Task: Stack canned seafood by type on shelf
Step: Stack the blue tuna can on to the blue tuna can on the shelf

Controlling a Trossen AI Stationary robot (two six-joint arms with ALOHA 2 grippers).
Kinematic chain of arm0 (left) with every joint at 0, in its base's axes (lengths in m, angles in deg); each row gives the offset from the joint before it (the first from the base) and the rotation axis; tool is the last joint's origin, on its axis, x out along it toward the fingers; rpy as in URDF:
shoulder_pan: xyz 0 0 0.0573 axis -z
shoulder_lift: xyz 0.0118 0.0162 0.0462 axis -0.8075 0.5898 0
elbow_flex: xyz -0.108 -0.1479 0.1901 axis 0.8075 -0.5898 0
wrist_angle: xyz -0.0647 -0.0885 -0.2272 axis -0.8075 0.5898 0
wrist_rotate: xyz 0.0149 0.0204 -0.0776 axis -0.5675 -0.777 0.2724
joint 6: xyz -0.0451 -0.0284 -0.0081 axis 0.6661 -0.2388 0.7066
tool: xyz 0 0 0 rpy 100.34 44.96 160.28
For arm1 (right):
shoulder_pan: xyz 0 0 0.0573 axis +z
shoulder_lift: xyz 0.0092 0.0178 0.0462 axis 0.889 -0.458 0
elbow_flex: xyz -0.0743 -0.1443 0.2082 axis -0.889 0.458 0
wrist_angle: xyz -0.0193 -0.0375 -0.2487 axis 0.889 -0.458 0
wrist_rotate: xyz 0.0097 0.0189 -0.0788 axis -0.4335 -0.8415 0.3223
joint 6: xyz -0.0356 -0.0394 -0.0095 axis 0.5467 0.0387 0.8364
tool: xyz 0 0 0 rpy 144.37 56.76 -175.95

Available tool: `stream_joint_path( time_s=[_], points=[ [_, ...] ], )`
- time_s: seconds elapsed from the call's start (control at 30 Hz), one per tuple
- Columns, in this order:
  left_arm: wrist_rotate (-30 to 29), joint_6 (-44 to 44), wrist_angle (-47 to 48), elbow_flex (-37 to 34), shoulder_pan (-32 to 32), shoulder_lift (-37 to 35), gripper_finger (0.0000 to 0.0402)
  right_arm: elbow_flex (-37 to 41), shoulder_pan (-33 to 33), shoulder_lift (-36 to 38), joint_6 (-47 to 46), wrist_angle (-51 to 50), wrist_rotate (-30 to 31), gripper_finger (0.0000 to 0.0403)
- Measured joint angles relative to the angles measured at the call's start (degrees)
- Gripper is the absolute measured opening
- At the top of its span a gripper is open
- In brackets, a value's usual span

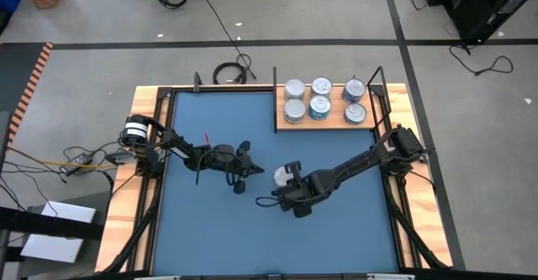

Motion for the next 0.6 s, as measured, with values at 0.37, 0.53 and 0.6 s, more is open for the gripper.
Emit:
stream_joint_path(
  time_s=[0.37, 0.53, 0.6],
  points=[
    [0.0, 0.1, 0.1, 0.0, 0.0, 0.0, 0.0005, -5.0, -1.1, 0.9, -2.4, -9.2, -2.4, 0.0004],
    [0.0, 0.1, 0.2, 0.0, 0.0, 0.0, 0.0005, -9.9, -1.1, 0.9, -4.6, -15.7, -1.8, 0.0002],
    [0.0, 0.1, 0.2, 0.0, 0.0, 0.0, 0.0005, -12.4, -1.1, 0.9, -6.0, -18.4, -1.7, 0.0002]
  ],
)
